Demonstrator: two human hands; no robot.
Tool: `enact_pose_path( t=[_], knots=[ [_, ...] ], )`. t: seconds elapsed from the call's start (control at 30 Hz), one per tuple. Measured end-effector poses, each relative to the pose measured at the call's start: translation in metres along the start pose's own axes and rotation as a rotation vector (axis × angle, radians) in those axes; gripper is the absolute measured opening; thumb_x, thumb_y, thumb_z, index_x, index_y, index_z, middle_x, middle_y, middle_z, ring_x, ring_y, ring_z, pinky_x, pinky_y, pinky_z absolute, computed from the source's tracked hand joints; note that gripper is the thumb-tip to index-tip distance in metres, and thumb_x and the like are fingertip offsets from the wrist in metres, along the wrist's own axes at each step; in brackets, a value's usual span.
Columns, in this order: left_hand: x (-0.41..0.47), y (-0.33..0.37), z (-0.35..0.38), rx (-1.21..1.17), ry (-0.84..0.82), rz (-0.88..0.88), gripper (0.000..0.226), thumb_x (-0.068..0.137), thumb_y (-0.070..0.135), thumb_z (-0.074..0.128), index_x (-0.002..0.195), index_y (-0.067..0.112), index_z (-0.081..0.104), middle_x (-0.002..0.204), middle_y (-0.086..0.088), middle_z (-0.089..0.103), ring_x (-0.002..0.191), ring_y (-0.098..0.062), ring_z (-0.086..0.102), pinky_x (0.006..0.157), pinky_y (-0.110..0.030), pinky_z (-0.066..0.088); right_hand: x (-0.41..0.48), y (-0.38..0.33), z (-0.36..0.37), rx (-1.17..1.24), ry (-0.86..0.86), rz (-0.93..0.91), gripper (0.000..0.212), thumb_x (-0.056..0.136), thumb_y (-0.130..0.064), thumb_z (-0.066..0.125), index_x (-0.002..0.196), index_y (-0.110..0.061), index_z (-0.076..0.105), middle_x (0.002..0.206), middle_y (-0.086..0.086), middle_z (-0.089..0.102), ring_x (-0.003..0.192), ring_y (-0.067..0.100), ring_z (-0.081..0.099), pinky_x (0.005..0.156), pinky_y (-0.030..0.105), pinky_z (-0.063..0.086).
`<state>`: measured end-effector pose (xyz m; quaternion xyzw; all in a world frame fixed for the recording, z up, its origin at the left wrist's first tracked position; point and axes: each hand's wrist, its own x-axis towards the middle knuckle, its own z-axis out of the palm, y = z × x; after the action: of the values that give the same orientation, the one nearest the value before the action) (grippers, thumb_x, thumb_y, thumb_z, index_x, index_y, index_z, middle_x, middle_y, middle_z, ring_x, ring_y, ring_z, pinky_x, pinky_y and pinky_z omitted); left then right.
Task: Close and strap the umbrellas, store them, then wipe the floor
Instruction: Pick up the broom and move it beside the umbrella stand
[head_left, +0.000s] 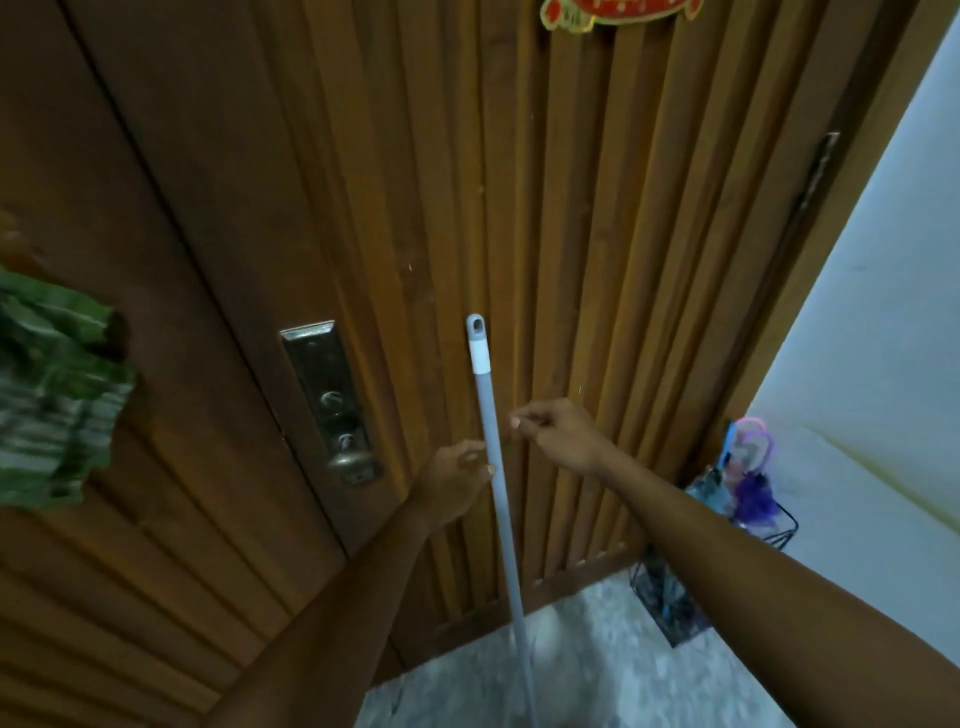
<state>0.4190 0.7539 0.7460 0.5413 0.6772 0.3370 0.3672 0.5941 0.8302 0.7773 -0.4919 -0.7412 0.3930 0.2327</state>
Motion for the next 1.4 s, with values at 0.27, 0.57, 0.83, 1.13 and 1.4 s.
enact_pose_path(
  t=[0.27, 0.57, 0.83, 1.13, 1.4],
  knots=[
    [0.036, -0.009, 0.033, 0.001, 0.038, -0.068, 0.026, 0.099, 0.020, 0.060, 0.119, 0.004, 0.060, 0.107, -0.008, 0.067, 0.091, -0.025, 0.066, 0.079, -0.030, 0.057, 0.072, 0.010, 0.015, 0.103, -0.089, -0.098, 0.020, 0.091, -0.016, 0.069, 0.092, 0.004, 0.071, 0.069, 0.003, 0.056, 0.067, 0.017, 0.051, 0.067, 0.031, 0.041],
    [0.038, -0.016, 0.063, -0.121, 0.123, -0.122, 0.022, 0.097, 0.019, 0.063, 0.110, 0.003, 0.069, 0.088, -0.005, 0.071, 0.069, -0.004, 0.061, 0.054, -0.006, 0.041, 0.062, 0.043, 0.003, 0.192, -0.099, -0.243, 0.018, 0.089, -0.005, 0.071, 0.102, 0.008, 0.067, 0.066, -0.018, 0.060, 0.064, 0.003, 0.057, 0.071, 0.034, 0.048],
    [-0.001, -0.012, 0.082, -0.214, 0.028, -0.100, 0.012, 0.094, 0.028, 0.068, 0.091, 0.017, 0.070, 0.088, -0.003, 0.074, 0.085, -0.015, 0.069, 0.067, -0.018, 0.050, 0.001, 0.039, -0.016, 0.205, -0.133, -0.107, 0.018, 0.090, 0.002, 0.069, 0.100, -0.012, 0.064, 0.058, -0.016, 0.057, 0.064, 0.002, 0.055, 0.073, 0.029, 0.047],
    [-0.091, -0.022, 0.100, -0.240, -0.149, 0.018, 0.029, 0.096, 0.021, 0.065, 0.090, -0.008, 0.065, 0.072, -0.007, 0.057, 0.062, -0.008, 0.054, 0.059, -0.020, 0.043, -0.130, 0.014, -0.014, 0.109, -0.054, -0.065, 0.018, 0.089, -0.005, 0.071, 0.106, -0.003, 0.063, 0.091, 0.020, 0.068, 0.087, 0.023, 0.068, 0.089, 0.044, 0.055],
    [-0.179, -0.033, 0.120, -0.341, -0.312, 0.114, 0.024, 0.097, 0.011, 0.062, 0.100, -0.013, 0.064, 0.080, -0.011, 0.059, 0.070, -0.011, 0.055, 0.059, -0.013, 0.044, -0.253, 0.004, 0.003, 0.108, 0.062, -0.026, 0.025, 0.087, 0.004, 0.070, 0.105, -0.013, 0.066, 0.102, 0.004, 0.069, 0.100, 0.019, 0.068, 0.096, 0.039, 0.056]
  ],
)
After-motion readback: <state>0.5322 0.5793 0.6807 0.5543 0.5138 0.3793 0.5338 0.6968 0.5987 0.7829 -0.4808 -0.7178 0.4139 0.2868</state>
